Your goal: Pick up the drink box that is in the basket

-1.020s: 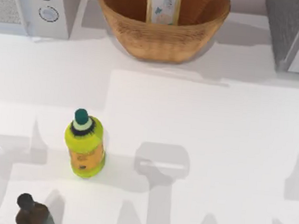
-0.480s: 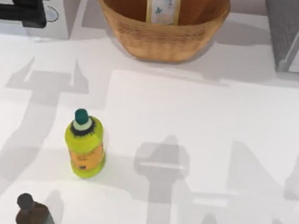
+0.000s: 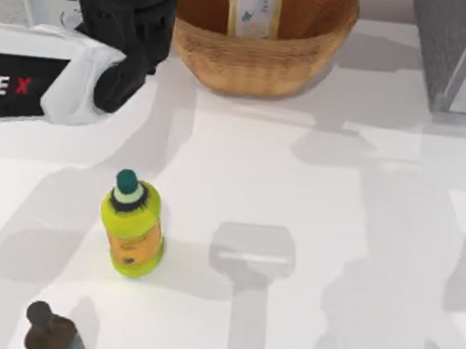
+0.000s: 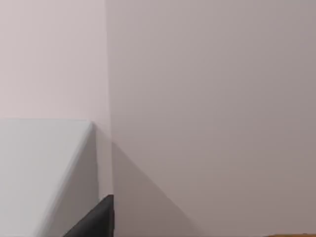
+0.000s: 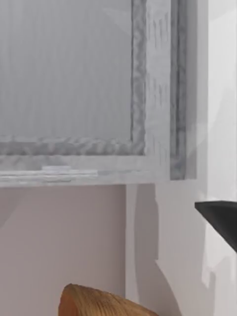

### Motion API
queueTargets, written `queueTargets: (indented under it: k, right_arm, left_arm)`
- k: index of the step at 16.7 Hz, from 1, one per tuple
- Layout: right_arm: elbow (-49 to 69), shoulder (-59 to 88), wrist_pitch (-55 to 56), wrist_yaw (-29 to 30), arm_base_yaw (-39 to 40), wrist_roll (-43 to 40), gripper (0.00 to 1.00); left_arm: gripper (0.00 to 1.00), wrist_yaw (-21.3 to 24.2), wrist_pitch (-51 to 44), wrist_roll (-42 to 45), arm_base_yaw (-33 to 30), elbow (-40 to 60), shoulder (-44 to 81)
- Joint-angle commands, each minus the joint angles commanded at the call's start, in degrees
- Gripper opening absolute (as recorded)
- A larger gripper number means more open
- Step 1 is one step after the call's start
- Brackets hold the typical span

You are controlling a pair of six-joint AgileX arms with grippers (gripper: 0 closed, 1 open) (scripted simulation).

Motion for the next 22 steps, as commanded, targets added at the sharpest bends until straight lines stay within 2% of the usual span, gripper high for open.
queueTargets:
  k: [4, 8, 17, 22]
  right_arm:
    - [0.0, 0.0, 0.0, 0.0, 0.0, 0.0, 1.00]
    - [0.0, 0.0, 0.0, 0.0, 0.0, 0.0, 1.00]
    - [0.0, 0.0, 0.0, 0.0, 0.0, 0.0, 1.00]
    - [0.0, 0.0, 0.0, 0.0, 0.0, 0.0, 1.00]
  left_arm:
    - [1.00, -4.0, 6.4, 0.1, -4.8, 10.8, 17.5]
    - [1.00, -6.4, 10.0, 0.3, -7.6, 16.8, 27.3]
    - [1.00, -6.6, 10.1, 0.3, -7.8, 18.7, 28.8]
    - [1.00, -5.0, 5.9, 0.3, -6.3, 27.2, 33.7]
